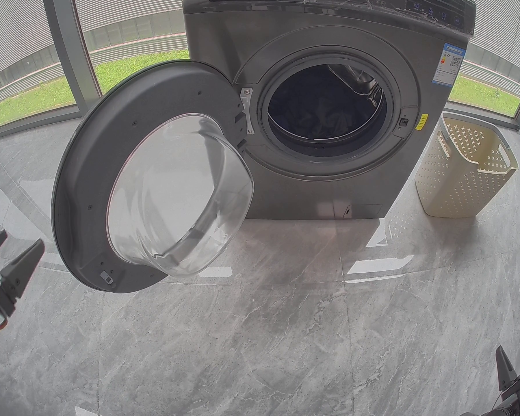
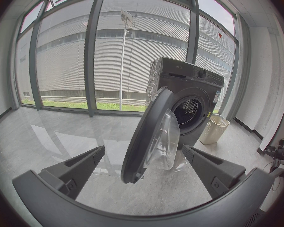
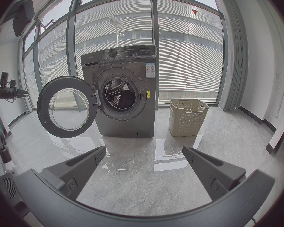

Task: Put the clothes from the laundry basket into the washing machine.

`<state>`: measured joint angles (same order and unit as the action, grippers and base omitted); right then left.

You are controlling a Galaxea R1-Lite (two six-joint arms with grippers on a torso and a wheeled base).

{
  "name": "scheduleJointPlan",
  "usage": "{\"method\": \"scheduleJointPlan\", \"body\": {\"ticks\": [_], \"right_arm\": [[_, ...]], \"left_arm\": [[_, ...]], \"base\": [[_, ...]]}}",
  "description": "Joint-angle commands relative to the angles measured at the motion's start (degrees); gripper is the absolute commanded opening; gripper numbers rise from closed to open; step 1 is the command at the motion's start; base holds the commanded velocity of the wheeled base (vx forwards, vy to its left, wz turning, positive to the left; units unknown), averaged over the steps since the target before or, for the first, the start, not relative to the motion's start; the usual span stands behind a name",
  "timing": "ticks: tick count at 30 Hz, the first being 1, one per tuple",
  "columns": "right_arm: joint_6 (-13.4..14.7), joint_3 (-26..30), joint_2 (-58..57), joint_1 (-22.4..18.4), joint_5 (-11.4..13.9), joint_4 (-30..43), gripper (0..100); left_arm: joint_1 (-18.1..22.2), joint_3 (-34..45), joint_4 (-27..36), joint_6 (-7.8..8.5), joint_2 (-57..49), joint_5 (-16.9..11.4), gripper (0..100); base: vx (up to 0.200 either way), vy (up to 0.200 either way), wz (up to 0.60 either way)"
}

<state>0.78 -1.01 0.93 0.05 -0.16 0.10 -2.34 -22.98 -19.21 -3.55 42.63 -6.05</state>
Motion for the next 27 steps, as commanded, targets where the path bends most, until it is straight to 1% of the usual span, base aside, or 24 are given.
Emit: {"method": "scheduleJointPlan", "body": {"ticks": [1, 5, 6, 8, 10, 11, 12, 13, 14, 16, 17, 19, 20, 21, 22, 23, 24, 25, 27], "right_arm": [[0.0, 0.9, -0.9, 0.0, 0.0, 0.0, 100], [0.0, 0.9, -0.9, 0.0, 0.0, 0.0, 100], [0.0, 0.9, -0.9, 0.0, 0.0, 0.0, 100], [0.0, 0.9, -0.9, 0.0, 0.0, 0.0, 100], [-0.1, 0.9, -0.9, 0.0, 0.0, 0.0, 100], [0.0, 0.9, -0.9, 0.0, 0.0, 0.0, 100], [0.0, 0.9, -0.9, 0.0, 0.0, 0.0, 100], [-0.1, 0.9, -0.9, 0.0, 0.0, 0.0, 100], [0.0, 0.9, -0.9, 0.0, 0.0, 0.0, 100], [0.0, 0.9, -0.9, 0.0, 0.0, 0.0, 100], [0.0, 0.9, -0.9, 0.0, 0.0, 0.0, 100], [0.0, 0.9, -0.9, 0.0, 0.0, 0.0, 100], [0.0, 0.9, -0.9, 0.0, 0.0, 0.0, 100], [0.0, 0.9, -0.9, 0.0, 0.0, 0.0, 100], [0.0, 0.9, -0.9, 0.0, 0.0, 0.0, 100], [0.0, 0.9, -0.9, 0.0, 0.0, 0.0, 100], [0.0, 0.9, -0.9, 0.0, 0.0, 0.0, 100], [0.0, 0.9, -0.9, 0.0, 0.0, 0.0, 100], [0.0, 0.9, -0.9, 0.0, 0.0, 0.0, 100]], "left_arm": [[0.4, -4.0, -6.4, 0.47, 16.0, -4.1, 100], [0.6, -4.1, -14.9, 0.30, 21.8, -5.6, 100], [0.6, -4.2, -15.9, 0.30, 22.5, -5.9, 100], [0.5, -4.4, -18.4, 0.47, 24.5, -7.5, 100], [-0.3, -4.5, -18.9, 0.47, 25.0, -9.5, 100], [-0.4, -4.7, -18.8, 0.38, 25.0, -11.0, 100], [-0.4, -4.7, -18.8, 0.38, 25.0, -11.0, 100], [-1.3, -4.5, -18.8, 0.38, 24.8, -14.7, 100], [-1.8, -4.5, -18.6, 0.21, 24.5, -16.1, 100], [-3.5, -4.4, -18.4, 0.12, 23.5, -17.9, 100], [-4.9, -4.3, -18.3, -0.06, 22.4, -18.3, 100], [-8.7, -4.4, -17.9, -0.93, 19.9, -18.4, 100], [-10.8, -4.4, -17.8, -1.64, 18.9, -18.5, 100], [-13.3, -4.5, -17.5, -3.13, 17.5, -18.6, 100], [-14.1, -4.6, -17.4, -3.75, 17.0, -18.7, 100], [-18.2, -4.9, -16.8, -7.09, 14.8, -18.7, 100], [-20.0, -4.8, -16.1, -8.23, 14.1, -18.7, 100], [-21.2, -4.9, -15.1, -8.67, 13.7, -18.5, 100], [-21.4, -4.9, -13.8, -8.67, 14.0, -17.9, 100]], "base": [[0.000, 0.000, 0.00], [0.000, 0.000, 0.00], [0.000, 0.000, 0.00], [0.000, 0.000, 0.00], [0.000, 0.000, 0.00], [0.000, 0.000, 0.00], [0.000, 0.000, 0.00], [0.000, 0.000, 0.00], [0.000, 0.000, 0.00], [0.000, 0.000, 0.00], [0.000, 0.000, 0.00], [0.000, 0.000, 0.00], [0.000, 0.000, 0.00], [0.000, 0.000, 0.00], [0.000, 0.000, 0.00], [0.000, 0.000, 0.00], [0.000, 0.000, 0.00], [0.000, 0.000, 0.00], [0.000, 0.000, 0.00]]}}
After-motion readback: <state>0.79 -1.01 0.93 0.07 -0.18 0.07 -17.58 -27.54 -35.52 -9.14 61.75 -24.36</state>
